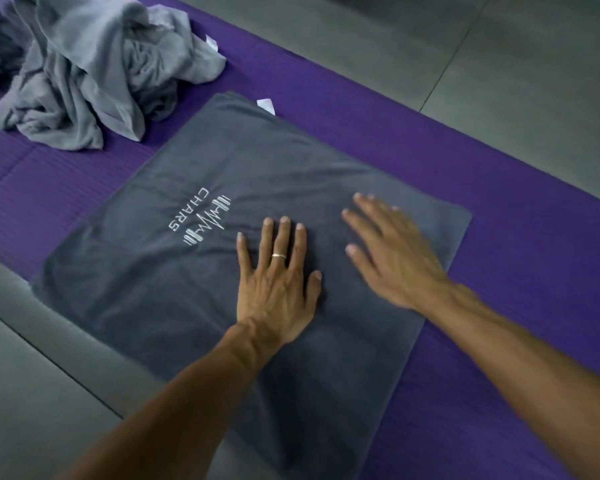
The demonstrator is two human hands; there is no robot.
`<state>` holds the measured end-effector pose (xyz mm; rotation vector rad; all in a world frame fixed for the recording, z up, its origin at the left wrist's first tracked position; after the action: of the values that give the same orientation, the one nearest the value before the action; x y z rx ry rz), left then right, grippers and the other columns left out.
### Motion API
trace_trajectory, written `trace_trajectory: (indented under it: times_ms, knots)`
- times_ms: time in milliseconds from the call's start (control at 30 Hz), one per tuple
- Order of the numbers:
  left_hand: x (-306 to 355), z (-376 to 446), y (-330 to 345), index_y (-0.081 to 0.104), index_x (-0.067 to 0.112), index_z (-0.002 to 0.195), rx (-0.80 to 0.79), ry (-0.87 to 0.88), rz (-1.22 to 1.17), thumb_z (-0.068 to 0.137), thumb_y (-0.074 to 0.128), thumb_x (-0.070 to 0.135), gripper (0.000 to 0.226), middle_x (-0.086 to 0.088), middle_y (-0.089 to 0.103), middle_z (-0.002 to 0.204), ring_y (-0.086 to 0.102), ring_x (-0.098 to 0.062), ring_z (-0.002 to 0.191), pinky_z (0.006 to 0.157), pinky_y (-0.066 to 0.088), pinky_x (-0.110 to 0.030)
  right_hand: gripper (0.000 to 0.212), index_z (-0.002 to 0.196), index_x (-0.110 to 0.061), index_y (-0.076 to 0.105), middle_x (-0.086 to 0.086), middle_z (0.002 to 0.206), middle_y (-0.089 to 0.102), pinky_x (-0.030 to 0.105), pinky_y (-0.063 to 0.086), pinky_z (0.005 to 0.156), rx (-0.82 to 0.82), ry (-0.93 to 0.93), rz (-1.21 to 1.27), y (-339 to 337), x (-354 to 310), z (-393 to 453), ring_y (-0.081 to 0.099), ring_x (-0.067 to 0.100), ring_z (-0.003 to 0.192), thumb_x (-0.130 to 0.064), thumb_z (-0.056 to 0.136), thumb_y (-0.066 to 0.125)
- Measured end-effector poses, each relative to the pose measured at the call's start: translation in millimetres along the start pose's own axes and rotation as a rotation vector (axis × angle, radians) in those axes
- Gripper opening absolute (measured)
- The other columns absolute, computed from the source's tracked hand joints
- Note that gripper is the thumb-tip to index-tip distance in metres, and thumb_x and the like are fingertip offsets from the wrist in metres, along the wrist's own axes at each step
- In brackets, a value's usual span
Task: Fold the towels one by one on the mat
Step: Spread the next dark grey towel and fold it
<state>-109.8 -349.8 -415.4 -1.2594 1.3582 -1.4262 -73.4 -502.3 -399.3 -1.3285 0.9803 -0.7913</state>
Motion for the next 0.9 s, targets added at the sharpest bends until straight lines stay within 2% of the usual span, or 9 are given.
trace_trajectory:
  times_ms: [100,233,300,400,467,600,667,767,900]
  knots:
    - [30.8,-23.2,10.9,0.027,0.008,0.15,-0.018,-0.013,-0.045,0.091,0.032,0.051,0.073,-0.016,0.022,0.158,0.011,-0.033,0.148,0.115,0.008,-0.062,0.063,0.152,-0.025,0.027,0.002,0.161,0.019,0.054,0.015,0.118,-0.176,-0.134,-0.064,23.3,-4.9,-44.4,0.015,0.02,0.149,-0.053,0.095,0.027]
    - [70.2,-53.2,16.7,0.024,0.01,0.151,-0.081,0.036,-0.073,0.094,0.026,0.057,0.074,-0.017,0.02,0.158,0.009,-0.034,0.148,0.116,0.006,-0.062,0.069,0.155,-0.029,0.008,-0.002,0.164,0.002,0.054,0.001,0.118,-0.194,0.197,-0.141,10.8,93.1,-30.2,-0.002,0.018,0.15,-0.06,0.093,0.007]
    - [89.3,-69.3,18.5,0.029,0.009,0.15,-0.097,0.081,-0.093,0.093,0.03,0.056,0.074,-0.017,0.024,0.157,0.013,-0.034,0.147,0.115,0.009,-0.062,0.067,0.154,-0.023,0.018,0.005,0.163,0.009,0.053,0.003,0.118,-0.146,0.253,-0.157,-1.6,97.7,-25.7,0.004,0.023,0.15,-0.055,0.095,0.013]
    - [111.4,-92.6,25.1,0.033,0.007,0.148,-0.113,0.125,-0.103,0.09,0.038,0.061,0.079,-0.018,0.028,0.155,0.017,-0.034,0.147,0.114,0.01,-0.062,0.061,0.147,-0.015,0.037,0.01,0.158,0.026,0.053,0.016,0.117,-0.087,0.039,-0.05,2.0,36.9,-56.6,0.02,0.026,0.147,-0.046,0.097,0.027]
    - [118.2,-105.4,28.5,0.031,0.008,0.149,-0.141,0.148,-0.094,0.087,0.039,0.065,0.085,-0.017,0.024,0.157,0.014,-0.033,0.147,0.114,0.008,-0.063,0.062,0.151,-0.021,0.029,0.003,0.161,0.017,0.055,0.014,0.118,-0.175,-0.035,-0.06,19.1,21.5,-94.6,0.013,0.02,0.149,-0.05,0.097,0.024]
    - [118.0,-122.1,27.5,0.035,0.008,0.148,-0.172,0.153,-0.07,0.09,0.038,0.056,0.075,-0.016,0.024,0.157,0.014,-0.033,0.147,0.114,0.014,-0.063,0.066,0.155,-0.03,0.004,-0.006,0.163,-0.005,0.058,0.002,0.117,-0.249,0.295,-0.108,12.1,89.4,-98.5,-0.005,0.017,0.15,-0.059,0.096,0.008]
    - [110.4,-131.2,26.9,0.037,0.009,0.147,-0.182,0.123,-0.076,0.089,0.04,0.055,0.074,-0.016,0.024,0.157,0.014,-0.036,0.147,0.114,0.015,-0.064,0.063,0.155,-0.03,0.003,-0.004,0.163,-0.008,0.056,0.0,0.117,-0.288,0.374,-0.114,3.0,107.6,-92.7,-0.005,0.023,0.15,-0.056,0.098,0.013]
    - [86.5,-152.0,25.4,0.033,0.015,0.149,-0.187,0.044,-0.082,0.08,0.044,0.069,0.089,-0.018,0.022,0.157,0.008,-0.045,0.145,0.111,0.007,-0.069,0.06,0.155,-0.025,0.014,0.002,0.164,0.0,0.052,0.006,0.119,-0.203,0.297,-0.101,-11.2,87.1,-96.3,0.0,0.026,0.15,-0.049,0.101,0.022]
    - [68.9,-171.9,23.7,0.033,0.02,0.149,-0.237,0.04,-0.066,0.075,0.044,0.075,0.094,-0.018,0.021,0.157,0.007,-0.048,0.144,0.109,0.005,-0.07,0.072,0.154,-0.023,0.02,0.001,0.163,0.007,0.046,0.013,0.121,-0.287,0.047,-0.039,4.7,26.8,-122.2,0.004,0.021,0.15,-0.056,0.091,0.012]
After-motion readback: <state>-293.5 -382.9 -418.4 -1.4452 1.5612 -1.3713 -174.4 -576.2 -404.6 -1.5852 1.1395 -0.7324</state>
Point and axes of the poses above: each hand's wrist, its own z-axis towards the middle knuckle, its own y-axis out of the palm, x = y × z, the point moved 8 cm from there along z, towards the middle knuckle
